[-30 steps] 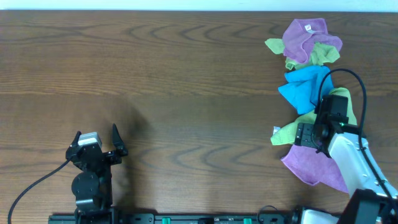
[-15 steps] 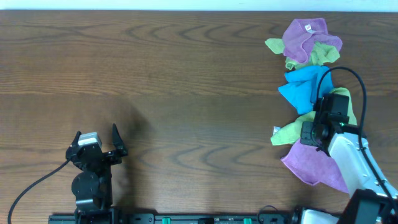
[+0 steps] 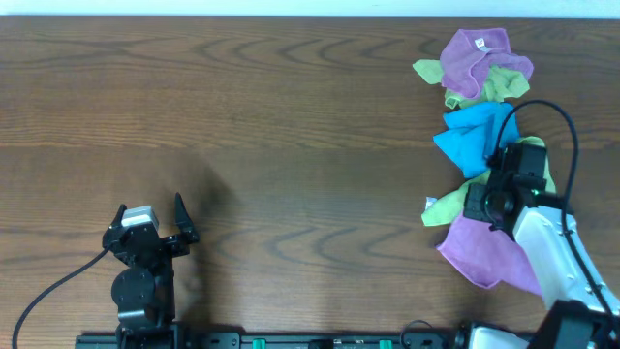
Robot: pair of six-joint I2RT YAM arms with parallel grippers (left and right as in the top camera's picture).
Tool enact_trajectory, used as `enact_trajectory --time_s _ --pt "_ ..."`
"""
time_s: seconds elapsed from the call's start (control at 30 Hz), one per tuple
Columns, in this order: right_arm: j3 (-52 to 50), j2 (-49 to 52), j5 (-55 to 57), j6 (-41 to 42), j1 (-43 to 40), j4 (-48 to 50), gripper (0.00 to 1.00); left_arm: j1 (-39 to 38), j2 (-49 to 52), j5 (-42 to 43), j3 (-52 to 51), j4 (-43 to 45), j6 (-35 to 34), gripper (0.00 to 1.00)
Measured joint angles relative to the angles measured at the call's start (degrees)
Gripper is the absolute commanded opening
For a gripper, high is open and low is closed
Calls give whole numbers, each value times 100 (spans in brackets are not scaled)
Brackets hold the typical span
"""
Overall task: Fold the cloth
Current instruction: 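Grasp the purple cloth corner with the right gripper and lift, then drag the held purple cloth leftward toward the table center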
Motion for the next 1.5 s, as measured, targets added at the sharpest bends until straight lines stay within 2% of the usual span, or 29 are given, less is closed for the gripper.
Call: enact_trajectory --time_s 0.23,0.57,0.73,0.87,1.07,1.23,1.37,1.5 --pt "1019 -758 -1366 31 358 -243 1 0 0 0 0 2 0 96" --pt "3008 -1270 -2229 131 2120 -824 1 0 0 0 0 0 0 95" --pt "3383 -1294 -2520 192 3012 -216 1 0 0 0 0 2 0 95" --pt "3397 -1248 -2621 192 3414 326 1 0 0 0 0 0 0 95" --pt "3427 -490 -2341 157 3464 310 1 0 0 0 0 0 0 96" --pt "3434 671 -1449 227 3467 542 1 0 0 0 0 2 0 95" --pt "3434 1200 -708 404 3464 1432 1 0 0 2 0 -2 2 95" --pt "3427 1493 -490 750 3464 3005 1 0 0 0 0 2 0 95"
